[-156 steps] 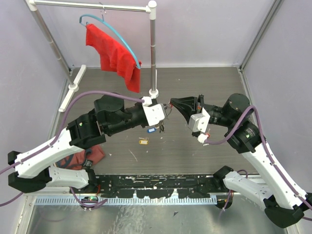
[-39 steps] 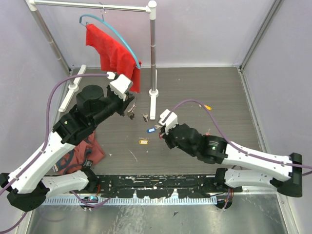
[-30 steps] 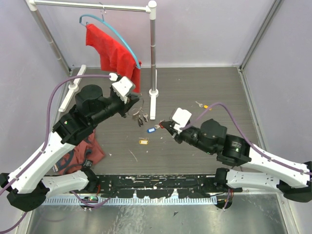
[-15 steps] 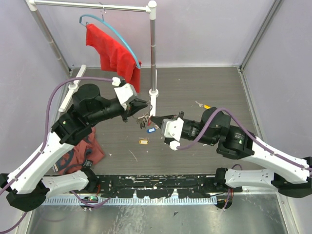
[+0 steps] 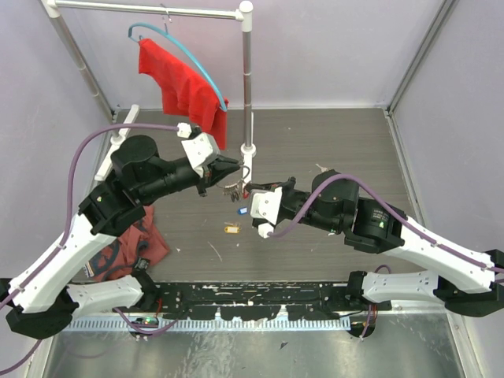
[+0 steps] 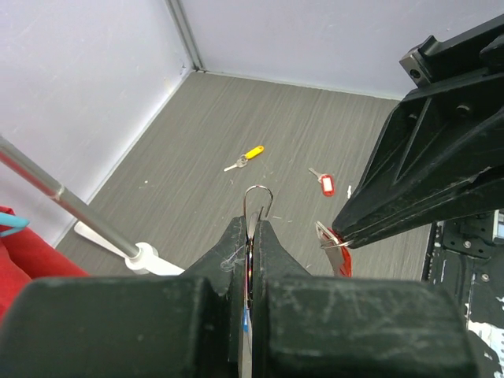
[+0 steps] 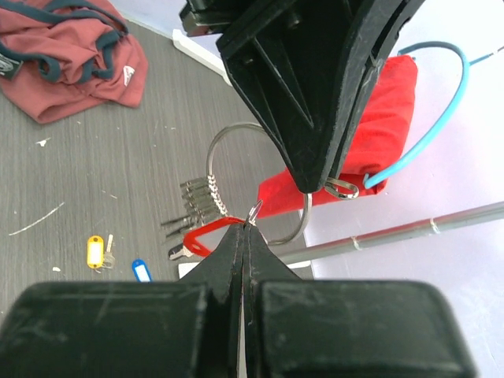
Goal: Put the keys on the keyring
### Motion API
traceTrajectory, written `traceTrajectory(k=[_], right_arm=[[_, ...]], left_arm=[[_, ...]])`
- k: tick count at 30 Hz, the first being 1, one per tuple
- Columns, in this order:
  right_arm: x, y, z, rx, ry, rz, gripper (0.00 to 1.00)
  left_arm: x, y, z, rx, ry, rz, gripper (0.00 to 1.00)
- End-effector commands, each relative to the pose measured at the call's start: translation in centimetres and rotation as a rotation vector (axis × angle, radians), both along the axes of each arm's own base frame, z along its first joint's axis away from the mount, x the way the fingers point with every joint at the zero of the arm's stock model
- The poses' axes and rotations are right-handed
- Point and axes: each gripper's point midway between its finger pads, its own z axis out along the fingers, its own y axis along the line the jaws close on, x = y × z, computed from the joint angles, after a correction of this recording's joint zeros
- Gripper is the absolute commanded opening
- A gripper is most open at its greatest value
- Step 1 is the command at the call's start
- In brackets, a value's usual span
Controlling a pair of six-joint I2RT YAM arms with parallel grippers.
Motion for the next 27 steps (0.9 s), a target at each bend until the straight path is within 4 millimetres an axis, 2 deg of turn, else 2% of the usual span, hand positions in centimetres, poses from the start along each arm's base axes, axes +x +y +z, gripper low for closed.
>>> traceTrajectory(k=[1,11,27], right_arm=[[1.0,-1.0,3.2,0.074,-0.048,-0.071,0.01],[1.9,-1.7,4.1,0.123,-0.070,-0.133,0.01],[2.3,-1.9,4.2,0.132,-0.072,-0.160,0.01]], left_arm=[[0.4,0.5,2.3,-0.035,-0.052,0.077,0.00],[0.4,0.4,2.2,-0.011,-0.073,0.102,0.00],[-0.6,-0.9,1.9,0.018,-0.080,0.053,0.00]])
